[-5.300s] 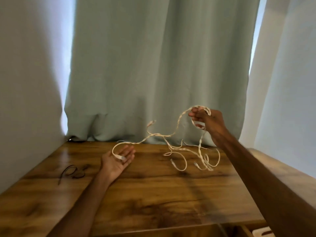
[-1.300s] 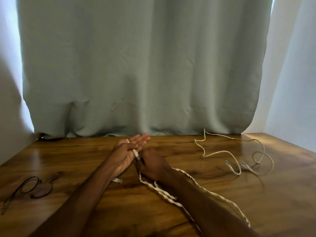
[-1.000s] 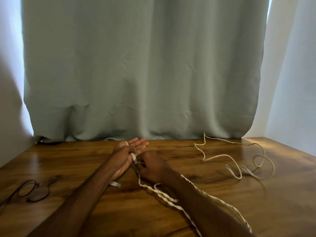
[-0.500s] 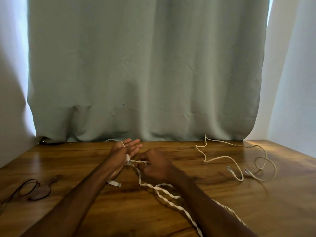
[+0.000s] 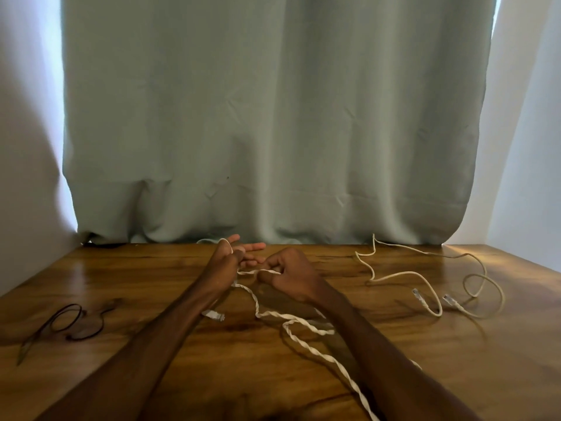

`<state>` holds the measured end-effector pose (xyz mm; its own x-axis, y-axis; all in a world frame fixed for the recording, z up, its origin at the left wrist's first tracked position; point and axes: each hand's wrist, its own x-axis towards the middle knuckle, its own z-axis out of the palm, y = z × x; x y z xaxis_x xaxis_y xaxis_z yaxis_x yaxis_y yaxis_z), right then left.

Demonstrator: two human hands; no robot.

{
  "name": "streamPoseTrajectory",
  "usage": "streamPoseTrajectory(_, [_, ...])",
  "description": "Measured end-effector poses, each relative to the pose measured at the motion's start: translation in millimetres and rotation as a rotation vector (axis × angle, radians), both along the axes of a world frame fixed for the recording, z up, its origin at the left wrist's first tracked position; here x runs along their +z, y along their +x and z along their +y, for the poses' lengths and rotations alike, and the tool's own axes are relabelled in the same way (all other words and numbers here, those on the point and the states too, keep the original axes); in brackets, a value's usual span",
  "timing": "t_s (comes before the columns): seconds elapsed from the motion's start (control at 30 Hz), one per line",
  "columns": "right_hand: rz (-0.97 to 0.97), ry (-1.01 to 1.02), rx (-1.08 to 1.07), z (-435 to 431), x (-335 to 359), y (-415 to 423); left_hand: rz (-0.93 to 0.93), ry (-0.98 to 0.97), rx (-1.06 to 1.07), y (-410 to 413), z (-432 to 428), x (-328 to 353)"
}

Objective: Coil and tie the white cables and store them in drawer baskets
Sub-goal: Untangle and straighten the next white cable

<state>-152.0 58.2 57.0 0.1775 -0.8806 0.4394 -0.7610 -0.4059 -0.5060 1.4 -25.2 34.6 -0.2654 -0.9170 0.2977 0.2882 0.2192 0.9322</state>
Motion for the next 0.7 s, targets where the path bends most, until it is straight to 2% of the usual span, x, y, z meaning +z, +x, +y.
streamPoseTrajectory(0.2, [-0.185, 0.105, 0.114, 10, 5, 0, -0.186, -0.091, 0.086, 1, 15, -4])
streamPoseTrajectory(0.37, [-0.264, 0.062, 0.134, 6, 2, 2, -0.251, -0.152, 0.084, 0, 27, -4])
streamPoseTrajectory(0.53, [-0.201, -0.032, 0.144, 6, 4, -1, -0.298, -0.171, 0.049, -1, 31, 2])
streamPoseTrajectory(0.7, [-0.049, -0.216, 0.053, 1, 5, -4, -0.336, -0.230, -0.083, 0, 36, 8])
